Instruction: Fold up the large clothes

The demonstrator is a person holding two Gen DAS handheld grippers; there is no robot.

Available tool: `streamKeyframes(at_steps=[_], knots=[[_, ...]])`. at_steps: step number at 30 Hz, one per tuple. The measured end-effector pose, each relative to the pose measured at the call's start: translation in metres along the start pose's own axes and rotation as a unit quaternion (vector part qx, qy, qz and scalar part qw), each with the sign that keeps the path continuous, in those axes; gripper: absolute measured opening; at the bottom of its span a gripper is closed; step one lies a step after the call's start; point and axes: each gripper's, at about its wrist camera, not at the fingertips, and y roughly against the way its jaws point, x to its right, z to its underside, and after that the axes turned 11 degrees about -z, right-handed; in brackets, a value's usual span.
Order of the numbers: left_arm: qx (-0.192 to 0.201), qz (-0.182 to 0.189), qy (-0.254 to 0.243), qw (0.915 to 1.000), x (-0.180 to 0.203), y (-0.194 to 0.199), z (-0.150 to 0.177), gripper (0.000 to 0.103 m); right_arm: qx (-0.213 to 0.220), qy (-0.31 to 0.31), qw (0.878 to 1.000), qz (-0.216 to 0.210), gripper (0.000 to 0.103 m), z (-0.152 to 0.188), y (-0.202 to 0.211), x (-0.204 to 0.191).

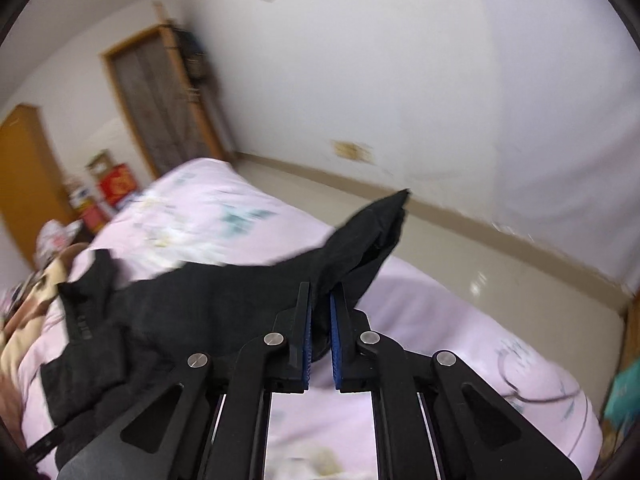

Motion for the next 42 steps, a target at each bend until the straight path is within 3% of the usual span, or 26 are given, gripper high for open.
streamKeyframes(at_steps=[9,15,21,27,33,36,40,42], knots=[[0.006,-0.002,0.042,0.9991,-0.046,0.007,-0.008,0.090,-0.026,0.106,0.985,-0.134,0.007,0.010,-0.020,-0.135],[0.012,-0.014,0.071,0.9973,-0.086,0.009,-0.008,0.090,-0.081,0.152,0.964,-0.202,0.007,0.051,-0.053,-0.211],[0.005,-0.015,0.099,0.9950,-0.121,-0.001,-0.004,0.090,-0.152,0.207,0.934,-0.249,0.007,0.108,-0.085,-0.270],[-0.013,0.007,0.122,0.9925,-0.136,-0.018,-0.006,0.090,-0.230,0.240,0.907,-0.259,0.007,0.163,-0.121,-0.293],[-0.026,0.030,0.132,0.9905,-0.137,-0.034,-0.011,0.089,-0.268,0.231,0.896,-0.267,0.011,0.183,-0.135,-0.289],[-0.034,0.042,0.131,0.9899,-0.128,-0.043,-0.016,0.089,-0.272,0.219,0.895,-0.277,0.029,0.179,-0.130,-0.281],[-0.054,0.078,0.127,0.9873,-0.105,-0.065,-0.025,0.089,-0.250,0.188,0.905,-0.288,0.053,0.164,-0.116,-0.260],[-0.074,0.084,0.117,0.9867,-0.091,-0.079,-0.030,0.089,-0.243,0.175,0.909,-0.290,0.054,0.156,-0.108,-0.246]])
